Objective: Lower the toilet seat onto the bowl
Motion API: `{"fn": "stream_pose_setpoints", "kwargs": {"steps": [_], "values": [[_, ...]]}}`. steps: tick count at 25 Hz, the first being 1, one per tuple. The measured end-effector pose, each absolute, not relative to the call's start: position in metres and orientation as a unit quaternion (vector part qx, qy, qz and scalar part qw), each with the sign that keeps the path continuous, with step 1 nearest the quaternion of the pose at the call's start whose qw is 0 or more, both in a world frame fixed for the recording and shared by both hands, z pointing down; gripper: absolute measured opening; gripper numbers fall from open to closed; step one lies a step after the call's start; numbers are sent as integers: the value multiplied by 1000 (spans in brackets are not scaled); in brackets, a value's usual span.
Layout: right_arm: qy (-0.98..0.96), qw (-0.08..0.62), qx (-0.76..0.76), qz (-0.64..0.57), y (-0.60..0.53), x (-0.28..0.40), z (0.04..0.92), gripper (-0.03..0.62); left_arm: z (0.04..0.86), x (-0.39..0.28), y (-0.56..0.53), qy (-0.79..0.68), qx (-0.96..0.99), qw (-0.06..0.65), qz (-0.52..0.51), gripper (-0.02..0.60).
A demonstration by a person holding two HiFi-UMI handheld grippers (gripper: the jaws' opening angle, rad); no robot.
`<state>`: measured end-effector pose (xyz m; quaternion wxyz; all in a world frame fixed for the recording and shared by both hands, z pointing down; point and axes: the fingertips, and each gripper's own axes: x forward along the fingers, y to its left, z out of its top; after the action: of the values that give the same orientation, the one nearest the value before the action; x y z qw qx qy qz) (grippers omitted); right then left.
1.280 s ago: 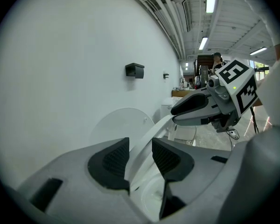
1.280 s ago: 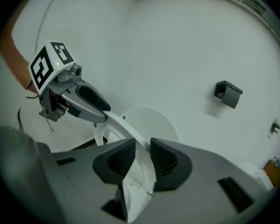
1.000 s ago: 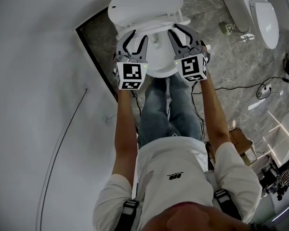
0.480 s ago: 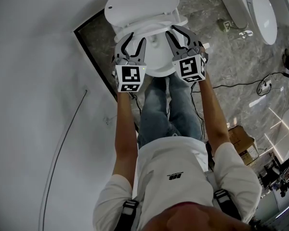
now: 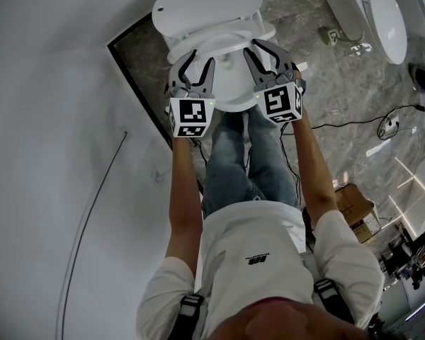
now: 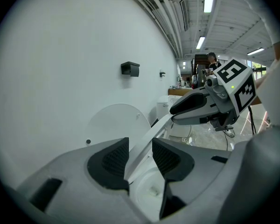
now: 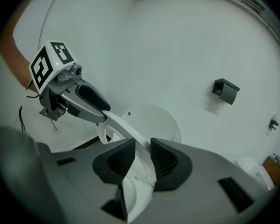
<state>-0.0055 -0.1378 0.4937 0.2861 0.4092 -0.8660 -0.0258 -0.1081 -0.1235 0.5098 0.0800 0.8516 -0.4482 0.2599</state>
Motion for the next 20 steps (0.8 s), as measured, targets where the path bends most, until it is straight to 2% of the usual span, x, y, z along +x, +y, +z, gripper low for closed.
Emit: {"fn": "stream_pose_setpoints", "kwargs": {"steps": [20], "values": [[-872,288,395,-17,-115,0,503,107,520,-102,-100,-446,848,96,270,167]]}}
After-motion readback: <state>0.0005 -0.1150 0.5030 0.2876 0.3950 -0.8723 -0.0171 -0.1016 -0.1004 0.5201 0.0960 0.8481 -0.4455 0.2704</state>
